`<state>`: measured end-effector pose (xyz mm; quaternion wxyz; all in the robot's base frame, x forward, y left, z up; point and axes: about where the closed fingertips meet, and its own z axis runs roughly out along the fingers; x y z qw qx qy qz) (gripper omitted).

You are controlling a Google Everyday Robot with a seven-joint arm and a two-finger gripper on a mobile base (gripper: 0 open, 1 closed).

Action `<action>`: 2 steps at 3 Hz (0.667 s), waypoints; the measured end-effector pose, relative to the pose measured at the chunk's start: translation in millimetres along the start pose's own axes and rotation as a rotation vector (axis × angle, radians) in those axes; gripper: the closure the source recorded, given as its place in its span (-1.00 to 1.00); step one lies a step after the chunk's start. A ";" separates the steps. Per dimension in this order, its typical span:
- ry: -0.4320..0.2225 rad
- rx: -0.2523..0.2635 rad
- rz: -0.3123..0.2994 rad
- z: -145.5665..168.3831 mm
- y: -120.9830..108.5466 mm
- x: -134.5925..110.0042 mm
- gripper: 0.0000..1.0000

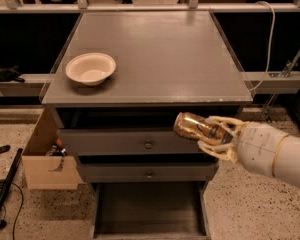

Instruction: Pick orange can from bottom drawer and place on counter

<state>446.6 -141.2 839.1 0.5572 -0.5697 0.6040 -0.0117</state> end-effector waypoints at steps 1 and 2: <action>-0.015 0.071 -0.104 -27.0 -73.3 -41.7 1.00; -0.015 0.071 -0.104 -27.0 -73.3 -41.7 1.00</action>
Offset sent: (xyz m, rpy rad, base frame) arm 0.0149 -0.0080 0.0666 -0.0419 -0.0911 0.0104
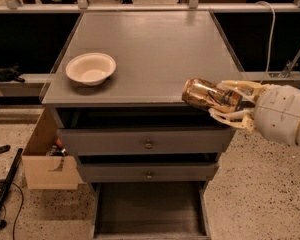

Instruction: Pick orange can from bottom drawer and place on counter

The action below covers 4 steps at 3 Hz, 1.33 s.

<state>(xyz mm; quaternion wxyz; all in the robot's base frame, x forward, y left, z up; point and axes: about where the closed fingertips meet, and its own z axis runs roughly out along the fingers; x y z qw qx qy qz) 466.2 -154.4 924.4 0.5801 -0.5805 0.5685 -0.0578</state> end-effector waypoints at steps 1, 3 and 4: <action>-0.014 -0.001 -0.028 4.8 -10.3 -6.1 1.00; -0.017 0.031 -0.036 49.8 -77.3 24.3 1.00; -0.025 0.027 -0.023 81.1 -104.5 43.1 1.00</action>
Offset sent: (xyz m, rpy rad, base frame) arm 0.1056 -0.0070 0.0332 -0.0054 -0.0617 0.0216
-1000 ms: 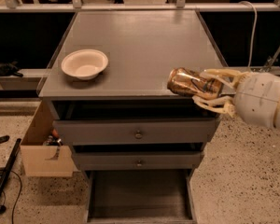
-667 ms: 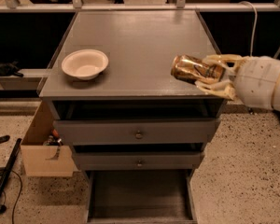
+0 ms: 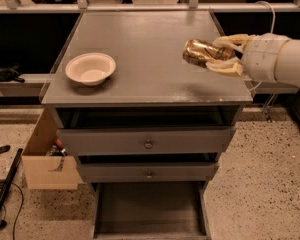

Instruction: Pick orange can from bottom drawer and place on counter

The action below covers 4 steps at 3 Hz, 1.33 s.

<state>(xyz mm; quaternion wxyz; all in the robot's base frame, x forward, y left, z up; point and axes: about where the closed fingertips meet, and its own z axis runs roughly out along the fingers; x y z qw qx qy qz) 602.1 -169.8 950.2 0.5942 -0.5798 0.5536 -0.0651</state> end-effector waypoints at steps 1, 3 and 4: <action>-0.008 -0.022 0.036 36.5 -5.8 19.5 1.00; -0.046 -0.127 0.119 102.6 43.7 36.6 1.00; -0.049 -0.135 0.124 106.8 47.8 37.4 0.56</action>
Offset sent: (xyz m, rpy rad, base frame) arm 0.0784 0.0626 -0.1021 0.0783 0.1869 0.0926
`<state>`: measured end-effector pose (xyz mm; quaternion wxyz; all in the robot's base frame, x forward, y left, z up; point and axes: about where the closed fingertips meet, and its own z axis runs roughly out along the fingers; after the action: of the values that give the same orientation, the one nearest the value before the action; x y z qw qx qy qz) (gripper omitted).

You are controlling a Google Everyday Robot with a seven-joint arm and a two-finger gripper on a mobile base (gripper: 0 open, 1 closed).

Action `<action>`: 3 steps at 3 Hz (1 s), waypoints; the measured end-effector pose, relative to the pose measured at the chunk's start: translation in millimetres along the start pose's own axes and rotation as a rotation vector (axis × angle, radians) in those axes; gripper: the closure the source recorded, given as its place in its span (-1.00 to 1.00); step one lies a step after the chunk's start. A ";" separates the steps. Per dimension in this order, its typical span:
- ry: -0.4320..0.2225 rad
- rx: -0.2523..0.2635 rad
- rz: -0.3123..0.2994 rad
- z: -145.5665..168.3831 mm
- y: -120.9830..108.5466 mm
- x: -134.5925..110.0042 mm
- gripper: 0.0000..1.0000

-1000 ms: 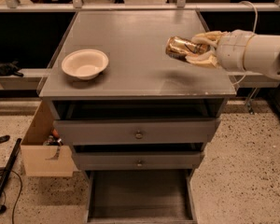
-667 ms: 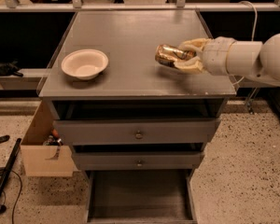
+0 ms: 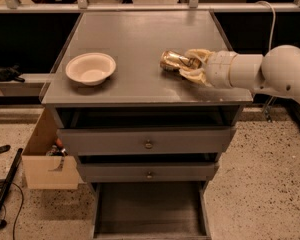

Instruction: Pick orange can from bottom drawer and place on counter

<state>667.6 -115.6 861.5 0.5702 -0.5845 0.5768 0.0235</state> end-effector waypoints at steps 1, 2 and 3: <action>0.000 0.000 0.000 0.0 0.0 0.0 0.10; 0.000 0.000 0.000 0.0 0.0 0.0 -0.37; 0.000 0.000 0.000 0.1 0.0 0.0 -0.83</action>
Offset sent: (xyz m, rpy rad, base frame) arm 0.0000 0.0000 0.0000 0.0000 0.0000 0.0000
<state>667.6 -115.5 861.5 0.5702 -0.5845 0.5768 0.0236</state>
